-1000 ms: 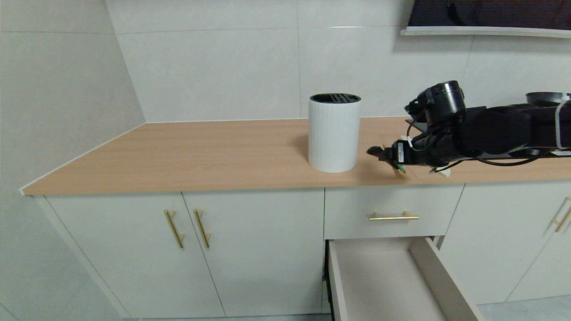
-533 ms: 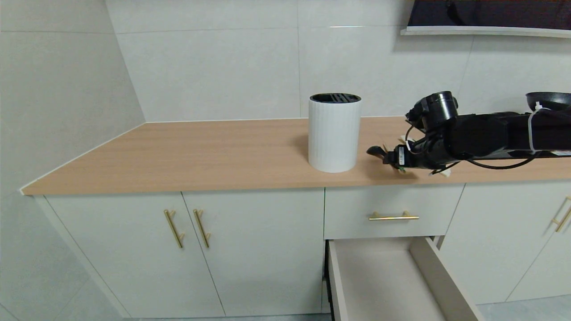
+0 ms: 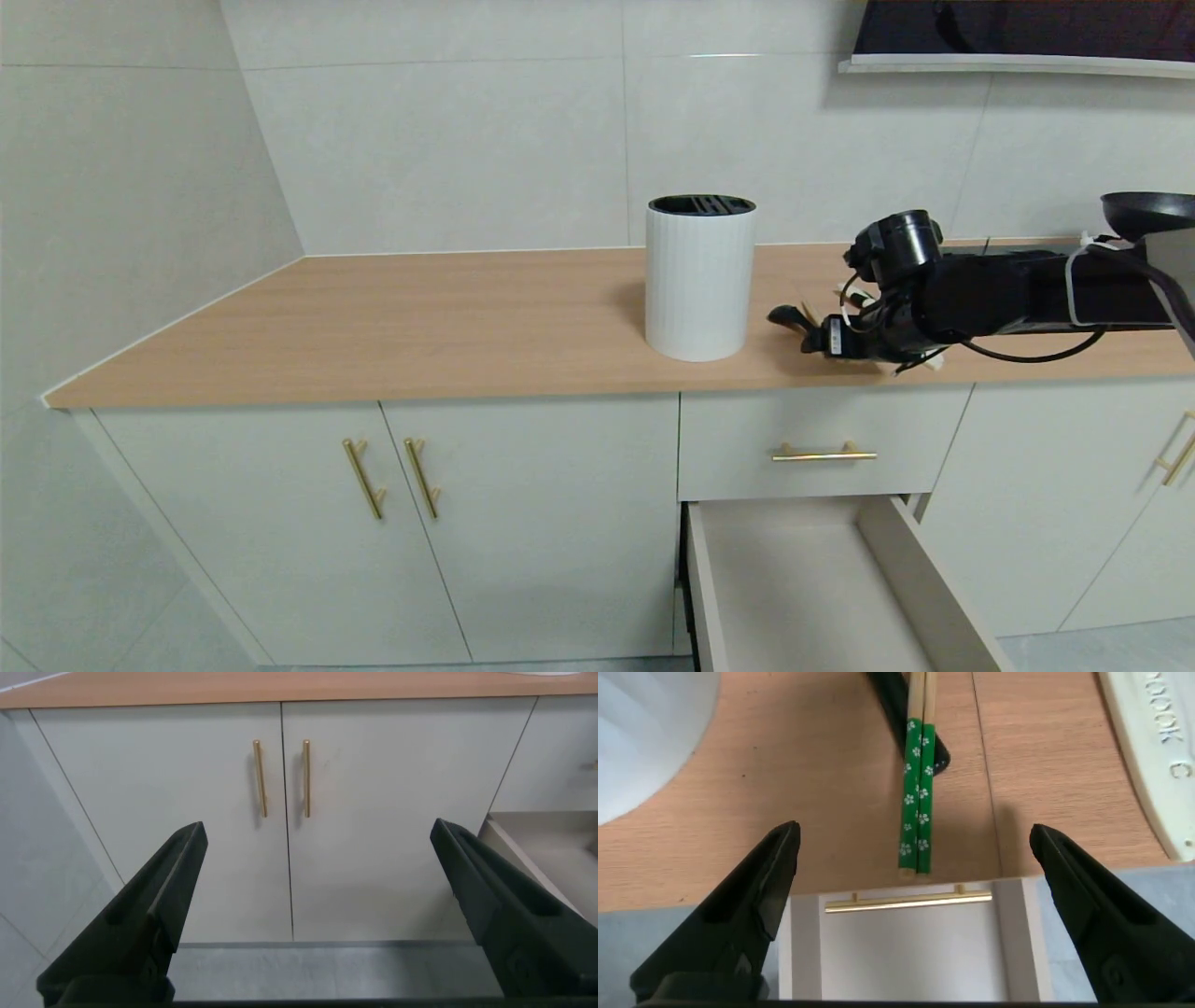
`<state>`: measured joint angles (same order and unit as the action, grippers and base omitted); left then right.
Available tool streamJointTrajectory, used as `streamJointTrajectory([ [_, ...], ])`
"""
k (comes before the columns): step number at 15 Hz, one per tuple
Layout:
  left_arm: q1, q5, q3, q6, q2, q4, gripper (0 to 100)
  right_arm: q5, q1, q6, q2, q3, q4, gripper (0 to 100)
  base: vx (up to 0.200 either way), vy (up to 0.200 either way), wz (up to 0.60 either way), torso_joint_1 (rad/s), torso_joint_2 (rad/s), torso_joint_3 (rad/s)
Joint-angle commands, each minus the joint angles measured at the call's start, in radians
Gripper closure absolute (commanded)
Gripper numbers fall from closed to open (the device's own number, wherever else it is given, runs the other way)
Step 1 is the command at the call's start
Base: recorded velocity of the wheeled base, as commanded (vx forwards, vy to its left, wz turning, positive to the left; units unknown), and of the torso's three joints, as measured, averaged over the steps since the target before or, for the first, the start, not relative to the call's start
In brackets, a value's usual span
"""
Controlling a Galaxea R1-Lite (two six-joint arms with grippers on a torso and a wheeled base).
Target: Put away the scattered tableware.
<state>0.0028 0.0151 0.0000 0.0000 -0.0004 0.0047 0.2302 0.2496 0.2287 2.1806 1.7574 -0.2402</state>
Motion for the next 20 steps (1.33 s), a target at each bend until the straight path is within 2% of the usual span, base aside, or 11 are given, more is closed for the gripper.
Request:
streamJointTrajectory([
  [1,0.0,0.0,0.0,0.0,0.0,0.0,0,0.0,0.0,0.0,0.011,0.002,-0.001,0,0.0,0.0,0.0,0.0,0.0,0.0],
  [2,0.0,0.0,0.0,0.0,0.0,0.0,0,0.0,0.0,0.0,0.014,0.004,-0.001,0,0.0,0.0,0.0,0.0,0.0,0.0],
  [3,0.0,0.0,0.0,-0.002,0.0,0.0,0,0.0,0.0,0.0,0.018,0.004,-0.001,100,0.0,0.0,0.0,0.0,0.0,0.0],
  [15,0.0,0.0,0.0,0.0,0.0,0.0,0,0.015,0.0,0.008,-0.01,0.01,-0.025,100,0.0,0.0,0.0,0.0,0.0,0.0],
  [17,0.0,0.0,0.0,0.0,0.0,0.0,0,0.021,0.004,0.035,-0.085,-0.042,-0.037,100,0.0,0.0,0.0,0.0,0.0,0.0],
  [20,0.0,0.0,0.0,0.0,0.0,0.0,0,-0.003,0.022,0.069,-0.312,-0.243,-0.031,100,0.0,0.0,0.0,0.0,0.0,0.0],
])
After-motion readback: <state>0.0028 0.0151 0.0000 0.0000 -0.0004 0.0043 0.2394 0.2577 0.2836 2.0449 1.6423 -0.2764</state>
